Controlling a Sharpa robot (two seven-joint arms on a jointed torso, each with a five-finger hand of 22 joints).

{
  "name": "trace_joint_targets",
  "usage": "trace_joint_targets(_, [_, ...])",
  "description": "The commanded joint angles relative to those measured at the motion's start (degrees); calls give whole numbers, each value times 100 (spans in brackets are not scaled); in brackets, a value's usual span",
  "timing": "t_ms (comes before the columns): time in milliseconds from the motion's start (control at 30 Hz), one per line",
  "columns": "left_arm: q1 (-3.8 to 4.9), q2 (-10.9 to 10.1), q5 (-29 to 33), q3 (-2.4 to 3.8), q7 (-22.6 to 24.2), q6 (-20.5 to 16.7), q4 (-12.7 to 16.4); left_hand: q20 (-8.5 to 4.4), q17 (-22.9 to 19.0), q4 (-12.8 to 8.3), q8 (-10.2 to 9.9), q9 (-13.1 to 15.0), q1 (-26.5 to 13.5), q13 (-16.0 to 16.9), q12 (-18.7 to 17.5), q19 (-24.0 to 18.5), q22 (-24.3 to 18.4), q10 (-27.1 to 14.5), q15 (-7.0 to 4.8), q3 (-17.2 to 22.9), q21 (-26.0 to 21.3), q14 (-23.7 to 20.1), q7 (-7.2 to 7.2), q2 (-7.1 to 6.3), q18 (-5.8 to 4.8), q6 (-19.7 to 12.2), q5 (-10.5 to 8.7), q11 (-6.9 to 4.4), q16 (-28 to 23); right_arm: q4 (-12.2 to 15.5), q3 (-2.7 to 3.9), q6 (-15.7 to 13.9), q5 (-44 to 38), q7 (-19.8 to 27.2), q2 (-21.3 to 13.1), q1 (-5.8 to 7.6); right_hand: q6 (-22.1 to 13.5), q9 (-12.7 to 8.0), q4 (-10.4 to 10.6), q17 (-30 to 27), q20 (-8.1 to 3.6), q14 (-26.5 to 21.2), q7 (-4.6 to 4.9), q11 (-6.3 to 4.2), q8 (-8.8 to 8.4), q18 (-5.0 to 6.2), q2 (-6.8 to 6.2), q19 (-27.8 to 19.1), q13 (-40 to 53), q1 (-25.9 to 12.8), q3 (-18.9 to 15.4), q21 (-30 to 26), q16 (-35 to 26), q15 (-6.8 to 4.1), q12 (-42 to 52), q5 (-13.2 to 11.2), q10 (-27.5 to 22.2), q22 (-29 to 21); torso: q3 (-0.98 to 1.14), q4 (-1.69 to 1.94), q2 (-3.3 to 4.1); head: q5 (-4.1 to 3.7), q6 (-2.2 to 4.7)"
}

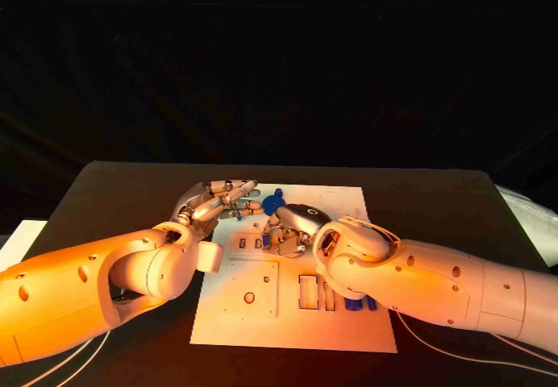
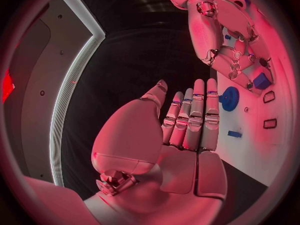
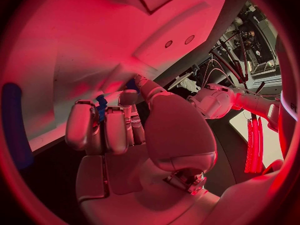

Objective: Assemble the parts on the task board

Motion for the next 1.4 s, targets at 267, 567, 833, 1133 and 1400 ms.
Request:
trace_joint_targets(267, [2,11,-1,2,5,124,2,-14,10,-45,-28,-4,2,-5,-15,43,-8,24,-15,17,-38,17,36,42,107,42,0,2,-37,14,-15,222,-209,-139,-44,-24,-155,-48,-26,-195,27,226,79,55,-105,113,-132,-199,-567,-48,-30,-190,-187,66,-693,-35,-461,-309,0,-4,-3,20,-28])
trace_joint_targets(567, [2,16,-1,2,-1,148,2,-15,12,-58,-31,-5,11,-6,-18,43,-8,21,-15,26,-42,15,37,41,107,40,0,3,-41,1,-15,155,-229,-120,-36,-24,-335,-111,-66,-285,69,200,150,114,-207,142,-228,-290,-885,-53,-45,-298,-280,115,-1018,-39,-652,-480,0,-7,0,2,-36])
trace_joint_targets(833, [2,24,-1,2,-12,168,12,-15,12,-58,-31,-5,11,-6,-18,43,-8,21,-15,26,-42,15,37,41,107,40,0,3,-41,12,-15,138,-233,-127,-29,-24,-387,-139,-49,-329,89,191,168,134,-237,155,-280,-323,-935,-108,-99,-347,-325,133,-1033,-63,-659,-553,-4,0,-2,-10,-40])
trace_joint_targets(1133, [2,25,-1,2,-18,178,9,-15,14,-67,-35,-5,12,-7,-23,43,-9,17,-14,32,-47,13,39,39,106,36,-1,5,-46,38,-16,43,-224,-92,-27,-24,-393,-154,-26,-332,99,195,167,138,-241,157,-330,-317,-966,-167,-177,-363,-336,139,-1019,-63,-638,-564,-7,2,-5,-7,-43])
trace_joint_targets(1400, [2,29,-1,2,-31,200,-17,-15,14,-67,-35,-5,12,-7,-23,43,-9,17,-14,32,-47,13,39,39,106,36,-1,5,-46,173,-19,-650,-268,39,-57,-45,-525,-210,-60,-348,109,199,186,157,-312,159,-440,-311,-1006,-149,-314,-392,-363,152,-993,28,-667,-594,-1,2,-5,-14,-32])
